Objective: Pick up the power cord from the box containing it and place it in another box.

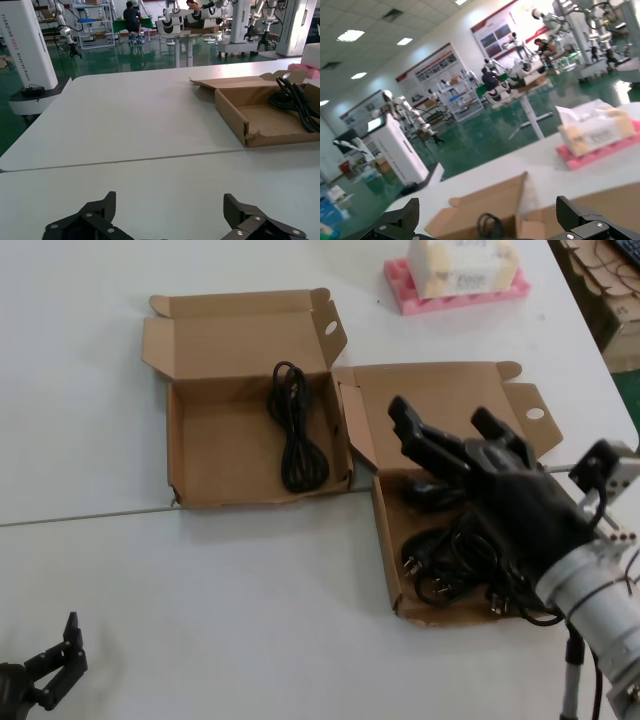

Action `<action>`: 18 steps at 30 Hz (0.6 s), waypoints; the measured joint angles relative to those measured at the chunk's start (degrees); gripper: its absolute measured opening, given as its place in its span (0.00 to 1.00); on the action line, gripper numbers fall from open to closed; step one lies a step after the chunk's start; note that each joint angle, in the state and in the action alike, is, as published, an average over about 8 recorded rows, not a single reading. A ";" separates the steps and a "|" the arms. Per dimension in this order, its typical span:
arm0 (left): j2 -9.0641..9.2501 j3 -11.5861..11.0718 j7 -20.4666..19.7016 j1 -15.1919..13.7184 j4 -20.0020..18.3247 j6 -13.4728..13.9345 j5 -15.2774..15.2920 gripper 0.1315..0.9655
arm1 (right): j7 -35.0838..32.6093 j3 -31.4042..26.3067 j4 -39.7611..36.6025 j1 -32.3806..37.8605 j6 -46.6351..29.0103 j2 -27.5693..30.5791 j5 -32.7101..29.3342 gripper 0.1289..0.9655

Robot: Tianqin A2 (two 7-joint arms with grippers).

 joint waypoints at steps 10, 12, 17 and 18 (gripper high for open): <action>0.00 0.00 0.00 0.00 0.00 0.00 0.00 0.82 | 0.00 1.37 0.43 -5.04 2.57 -0.48 -1.34 1.00; 0.00 0.00 0.00 0.00 0.00 0.00 0.00 0.86 | 0.00 1.65 0.51 -6.04 3.09 -0.57 -1.60 1.00; 0.00 0.00 0.02 0.00 0.00 0.00 0.00 0.93 | 0.00 2.34 0.72 -8.56 4.38 -0.81 -2.28 1.00; 0.00 0.00 0.02 0.00 0.00 0.00 0.00 0.93 | 0.00 2.48 0.77 -9.07 4.64 -0.86 -2.41 1.00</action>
